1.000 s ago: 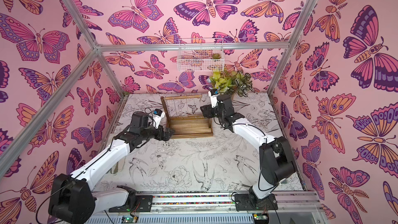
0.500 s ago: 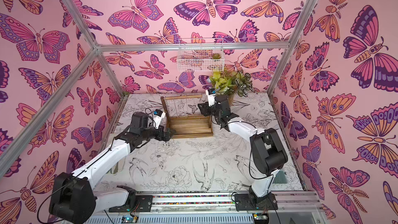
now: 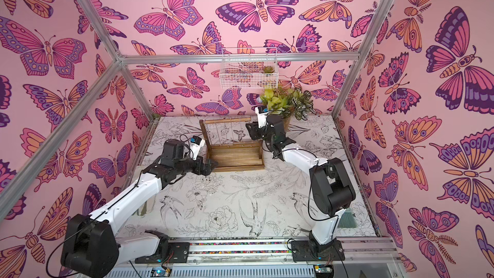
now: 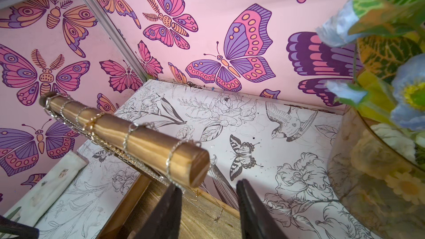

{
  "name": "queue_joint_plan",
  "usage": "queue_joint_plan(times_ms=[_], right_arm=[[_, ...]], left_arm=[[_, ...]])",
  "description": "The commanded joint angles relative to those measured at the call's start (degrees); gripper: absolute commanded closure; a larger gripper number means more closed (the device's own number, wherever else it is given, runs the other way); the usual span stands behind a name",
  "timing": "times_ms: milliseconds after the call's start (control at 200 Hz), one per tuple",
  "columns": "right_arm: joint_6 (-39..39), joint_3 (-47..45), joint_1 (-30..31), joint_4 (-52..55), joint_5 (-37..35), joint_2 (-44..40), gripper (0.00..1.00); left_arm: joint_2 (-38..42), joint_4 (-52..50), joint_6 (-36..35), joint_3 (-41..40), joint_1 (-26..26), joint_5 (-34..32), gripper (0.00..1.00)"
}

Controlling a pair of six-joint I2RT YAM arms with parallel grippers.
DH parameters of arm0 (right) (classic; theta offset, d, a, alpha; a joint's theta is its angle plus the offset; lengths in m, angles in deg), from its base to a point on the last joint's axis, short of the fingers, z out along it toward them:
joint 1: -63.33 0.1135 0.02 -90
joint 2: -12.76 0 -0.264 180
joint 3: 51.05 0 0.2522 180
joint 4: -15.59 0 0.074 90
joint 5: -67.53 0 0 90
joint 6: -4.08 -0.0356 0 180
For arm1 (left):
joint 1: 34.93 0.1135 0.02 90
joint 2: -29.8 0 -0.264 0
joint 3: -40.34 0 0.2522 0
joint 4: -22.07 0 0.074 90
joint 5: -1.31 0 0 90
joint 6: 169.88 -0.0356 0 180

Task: Take the necklace off the jewelry display stand
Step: Take off the necklace from the stand.

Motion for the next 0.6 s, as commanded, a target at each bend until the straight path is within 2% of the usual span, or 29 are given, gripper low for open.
queue_joint_plan(times_ms=[0, 140, 360, 596], right_arm=[[-0.4, 2.4, 0.3, -0.6, -0.6, 1.1, 0.6], [-0.7, 3.1, 0.3, -0.6, 0.1, 1.7, 0.61], [-1.1, 3.2, 0.4, -0.4, -0.4, 1.9, 0.69], [-1.3, 2.8, 0.4, -0.7, -0.6, 1.9, 0.86]], left_arm=[[1.4, -1.4, -0.9, -1.3, 0.2, -0.9, 0.0], [1.6, -1.4, -0.6, -1.8, 0.2, -1.4, 0.0], [2.6, -1.4, -0.4, -2.5, 0.2, -2.0, 0.0], [3.4, -1.7, -0.5, -2.9, 0.2, -2.4, 0.0]])
